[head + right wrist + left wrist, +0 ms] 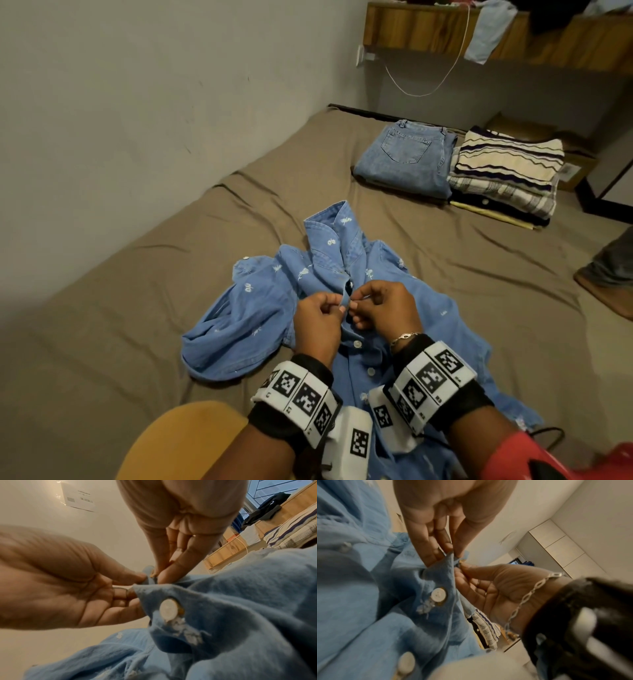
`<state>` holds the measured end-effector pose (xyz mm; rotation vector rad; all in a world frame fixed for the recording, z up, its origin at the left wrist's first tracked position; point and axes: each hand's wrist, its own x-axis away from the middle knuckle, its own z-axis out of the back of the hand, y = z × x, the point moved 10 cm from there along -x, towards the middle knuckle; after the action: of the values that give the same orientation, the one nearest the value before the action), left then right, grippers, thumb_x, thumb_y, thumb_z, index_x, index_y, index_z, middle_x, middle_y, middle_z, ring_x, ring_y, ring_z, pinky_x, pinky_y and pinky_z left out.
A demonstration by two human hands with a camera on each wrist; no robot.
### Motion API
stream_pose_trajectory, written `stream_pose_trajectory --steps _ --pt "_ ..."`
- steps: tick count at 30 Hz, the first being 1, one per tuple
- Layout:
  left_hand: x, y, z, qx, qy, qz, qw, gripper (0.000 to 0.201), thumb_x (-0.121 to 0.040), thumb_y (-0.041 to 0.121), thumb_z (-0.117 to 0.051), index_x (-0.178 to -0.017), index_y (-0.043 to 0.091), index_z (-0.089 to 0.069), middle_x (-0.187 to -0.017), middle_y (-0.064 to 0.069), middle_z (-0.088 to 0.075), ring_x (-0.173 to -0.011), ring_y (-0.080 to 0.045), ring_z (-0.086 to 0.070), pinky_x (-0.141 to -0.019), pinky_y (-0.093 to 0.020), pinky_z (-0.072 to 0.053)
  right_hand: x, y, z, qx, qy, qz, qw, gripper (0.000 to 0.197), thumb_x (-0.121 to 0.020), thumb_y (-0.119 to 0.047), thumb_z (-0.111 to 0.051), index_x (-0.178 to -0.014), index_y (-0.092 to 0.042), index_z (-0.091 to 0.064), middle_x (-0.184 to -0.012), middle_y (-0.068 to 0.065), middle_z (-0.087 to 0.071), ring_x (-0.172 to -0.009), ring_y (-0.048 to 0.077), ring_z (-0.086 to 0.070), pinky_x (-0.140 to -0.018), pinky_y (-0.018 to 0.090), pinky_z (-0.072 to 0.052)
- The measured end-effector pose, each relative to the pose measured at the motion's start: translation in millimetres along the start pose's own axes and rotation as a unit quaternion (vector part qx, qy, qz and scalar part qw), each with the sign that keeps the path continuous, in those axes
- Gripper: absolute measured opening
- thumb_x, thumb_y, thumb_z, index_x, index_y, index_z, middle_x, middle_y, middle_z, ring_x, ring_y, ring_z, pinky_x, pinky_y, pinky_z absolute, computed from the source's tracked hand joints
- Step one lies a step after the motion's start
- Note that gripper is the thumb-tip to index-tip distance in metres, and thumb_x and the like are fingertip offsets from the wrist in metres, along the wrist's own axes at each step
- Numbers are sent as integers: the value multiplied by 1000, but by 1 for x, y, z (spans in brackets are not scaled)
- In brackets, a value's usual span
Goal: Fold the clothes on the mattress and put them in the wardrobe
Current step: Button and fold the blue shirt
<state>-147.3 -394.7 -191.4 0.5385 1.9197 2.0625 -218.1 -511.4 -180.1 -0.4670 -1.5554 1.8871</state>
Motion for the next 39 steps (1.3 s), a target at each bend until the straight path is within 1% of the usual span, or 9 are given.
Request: stream_pose_trajectory --steps 3,12,18,22,26,28,31,34,39 --pt "0 0 3 -14 16 -6 1000 31 -82 -8 -60 -67 19 -59 -67 4 -60 -60 -3 -55 -68 -22 -48 1 1 -3 -21 -7 -1 1000 26 -80 12 -61 -65 -10 -61 -55 9 -59 -40 10 -54 -47 21 -51" --pt "-4 -5 5 -7 18 -3 1000 26 -83 -7 -58 -71 16 -62 -74 -8 -64 -70 -18 -58 -73 -34 -51 1 -3 -4 -34 -14 21 999 25 -79 12 -62 -66 -10 -62 -57 10 -60 -41 8 -54 -46 19 -50" --pt "-2 3 2 5 -11 -17 1000 33 -84 -9 -56 -68 20 -61 -69 0 -62 -65 -9 -57 -67 -24 -49 1 -11 -7 -40 -51 62 996 26 -79 13 -61 -74 -13 -63 -59 12 -59 -44 9 -55 -49 21 -50" --pt "-5 6 -1 14 -53 -22 998 26 -85 -7 -56 -75 16 -65 -76 -7 -67 -72 -16 -62 -71 -29 -52 -2 -29 -6 82 -108 170 976 37 -78 9 -64 -97 -23 -65 -61 4 -60 -54 5 -57 -59 18 -49" --pt "-8 8 -6 15 -84 -26 996 27 -86 -6 -56 -75 17 -65 -72 -4 -66 -67 -13 -60 -65 -24 -50 -5 -42 -14 242 -151 283 916 41 -76 -11 -70 -115 -22 -64 -66 -16 -55 -68 -5 -54 -70 10 -41" --pt "-8 7 -7 27 -90 -18 995 25 -86 -4 -57 -74 15 -66 -70 -4 -66 -63 -10 -60 -60 -22 -50 -6 -49 -15 269 -139 325 896 32 -74 -22 -67 -104 -12 -69 -72 -10 -59 -74 -8 -52 -71 12 -38" --pt "-8 5 -7 38 -87 -5 995 22 -87 -4 -57 -74 12 -66 -70 -7 -66 -64 -14 -60 -58 -23 -50 -6 -51 -15 305 -115 362 873 29 -80 -36 -63 -85 -7 -69 -74 3 -60 -73 5 -47 -68 17 -38" --pt "-7 -1 -6 95 -68 36 993 23 -93 2 -48 -77 3 -64 -68 -14 -58 -59 -18 -55 -52 -22 -50 -8 -53 -15 296 -97 375 873 6 -76 -16 -66 -77 -11 -63 -82 -7 -47 -72 -2 -39 -71 6 -36" --pt "-7 -12 -7 142 -79 93 982 22 -92 -5 -46 -82 5 -63 -67 -9 -58 -53 -9 -55 -52 -17 -51 4 -59 -24 305 -90 418 851 6 -79 -13 -55 -74 -10 -54 -76 1 -55 -68 10 -44 -62 28 -41"
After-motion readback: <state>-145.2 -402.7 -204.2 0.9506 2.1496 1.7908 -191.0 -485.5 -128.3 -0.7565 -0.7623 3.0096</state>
